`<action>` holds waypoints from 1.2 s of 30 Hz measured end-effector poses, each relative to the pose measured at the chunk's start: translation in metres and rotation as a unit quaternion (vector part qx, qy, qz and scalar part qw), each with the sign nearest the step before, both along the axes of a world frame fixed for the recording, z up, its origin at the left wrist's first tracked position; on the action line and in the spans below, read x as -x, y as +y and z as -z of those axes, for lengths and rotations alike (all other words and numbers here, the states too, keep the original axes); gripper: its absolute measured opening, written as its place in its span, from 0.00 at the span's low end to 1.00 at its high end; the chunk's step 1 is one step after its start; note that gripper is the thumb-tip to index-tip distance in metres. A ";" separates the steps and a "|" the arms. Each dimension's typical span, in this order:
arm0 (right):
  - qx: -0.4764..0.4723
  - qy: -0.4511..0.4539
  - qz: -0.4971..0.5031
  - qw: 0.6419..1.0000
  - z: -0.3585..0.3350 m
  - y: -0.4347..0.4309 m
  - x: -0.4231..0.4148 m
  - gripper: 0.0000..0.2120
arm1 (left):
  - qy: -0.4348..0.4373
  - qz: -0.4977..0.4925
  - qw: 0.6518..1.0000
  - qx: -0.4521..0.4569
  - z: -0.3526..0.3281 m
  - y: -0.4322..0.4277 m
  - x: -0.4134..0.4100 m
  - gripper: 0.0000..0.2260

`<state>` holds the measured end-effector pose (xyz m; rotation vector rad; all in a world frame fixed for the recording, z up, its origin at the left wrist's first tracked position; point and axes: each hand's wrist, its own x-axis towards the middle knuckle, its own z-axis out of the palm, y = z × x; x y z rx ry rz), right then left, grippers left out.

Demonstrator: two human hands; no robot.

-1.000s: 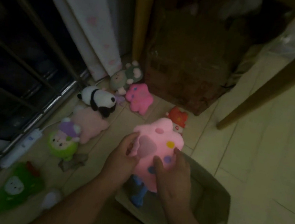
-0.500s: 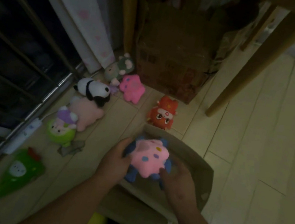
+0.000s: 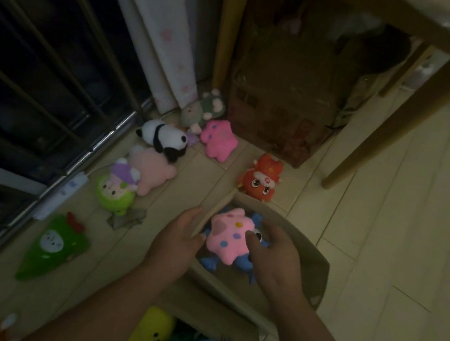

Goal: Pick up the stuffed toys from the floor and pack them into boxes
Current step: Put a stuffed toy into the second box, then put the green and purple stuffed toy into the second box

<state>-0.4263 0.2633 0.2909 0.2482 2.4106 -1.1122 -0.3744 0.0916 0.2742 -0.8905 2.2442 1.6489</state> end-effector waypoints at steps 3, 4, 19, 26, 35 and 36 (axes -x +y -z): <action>0.015 0.014 -0.006 1.000 -0.009 0.001 0.009 0.19 | 0.000 -0.004 1.000 0.000 -0.006 0.002 0.003 0.22; 0.017 0.018 -0.010 1.000 -0.012 0.002 0.012 0.18 | 0.002 -0.006 1.000 0.001 -0.007 0.004 0.004 0.22; 0.090 -0.008 -0.089 0.992 0.059 -0.133 0.050 0.24 | -0.019 -0.093 0.995 0.032 0.062 -0.107 0.013 0.22; 0.046 -0.028 -0.121 0.991 0.205 -0.252 0.048 0.28 | -0.056 -0.079 0.991 0.089 0.198 -0.256 0.024 0.24; 0.069 -0.098 -0.153 0.981 0.356 -0.367 0.051 0.24 | -0.055 -0.038 0.984 0.163 0.342 -0.373 0.049 0.25; 0.081 -0.104 -0.147 0.980 0.369 -0.377 0.051 0.22 | -0.058 -0.035 0.984 0.164 0.353 -0.380 0.051 0.26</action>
